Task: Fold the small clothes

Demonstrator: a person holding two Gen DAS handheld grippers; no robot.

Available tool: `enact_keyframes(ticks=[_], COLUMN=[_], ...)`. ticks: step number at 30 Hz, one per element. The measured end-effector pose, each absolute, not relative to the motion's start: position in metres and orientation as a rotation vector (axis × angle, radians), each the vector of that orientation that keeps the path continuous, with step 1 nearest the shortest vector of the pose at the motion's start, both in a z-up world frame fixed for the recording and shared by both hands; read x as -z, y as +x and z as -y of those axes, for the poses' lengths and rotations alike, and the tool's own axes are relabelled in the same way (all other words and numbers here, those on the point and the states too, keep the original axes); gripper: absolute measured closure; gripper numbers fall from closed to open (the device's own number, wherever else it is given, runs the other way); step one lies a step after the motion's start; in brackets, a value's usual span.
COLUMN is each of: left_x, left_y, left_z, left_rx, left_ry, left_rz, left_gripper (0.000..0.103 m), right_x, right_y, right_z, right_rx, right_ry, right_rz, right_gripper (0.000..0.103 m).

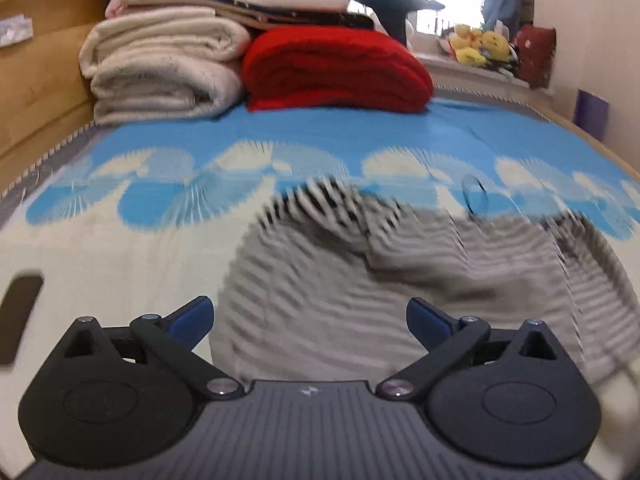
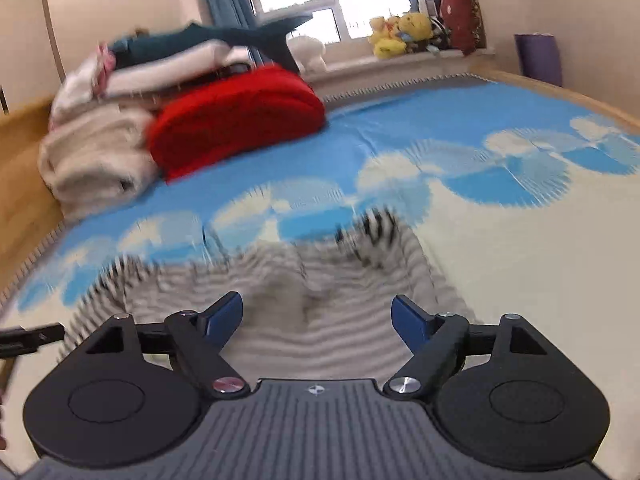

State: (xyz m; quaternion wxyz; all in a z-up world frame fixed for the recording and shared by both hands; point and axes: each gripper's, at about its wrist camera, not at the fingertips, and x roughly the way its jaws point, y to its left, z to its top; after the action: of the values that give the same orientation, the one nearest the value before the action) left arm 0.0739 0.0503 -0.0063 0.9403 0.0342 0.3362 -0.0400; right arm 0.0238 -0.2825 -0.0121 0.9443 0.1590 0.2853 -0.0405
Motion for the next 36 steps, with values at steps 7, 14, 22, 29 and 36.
enact_keyframes(ticks=[7,14,22,29,36], left_x=[0.034,0.037,0.042,0.042,0.043], left_y=[0.026,0.03,0.048,0.052,0.051], left_z=[-0.044,-0.056,-0.06,-0.062,-0.057], left_rx=[0.062,0.026,0.025,0.013,0.02], left_ry=[0.072,0.049,0.014,-0.018,-0.012], left_rz=[-0.782,-0.775,-0.816,-0.823,-0.828], left_gripper=[0.0,0.0,0.0,0.0,0.0], right_x=[0.026,0.034,0.041,0.042,0.043], right_y=[-0.012,-0.01,0.001,0.006,0.006], right_z=[0.262,0.263,0.259,0.252,0.253], right_rx=[0.078,0.091,0.096,0.077,0.083], right_ry=[0.291,0.214,0.171,0.126,0.121], right_rz=[-0.588,-0.615,-0.638,-0.648,-0.651], right_gripper=[0.02,0.02,0.02,0.02,0.02])
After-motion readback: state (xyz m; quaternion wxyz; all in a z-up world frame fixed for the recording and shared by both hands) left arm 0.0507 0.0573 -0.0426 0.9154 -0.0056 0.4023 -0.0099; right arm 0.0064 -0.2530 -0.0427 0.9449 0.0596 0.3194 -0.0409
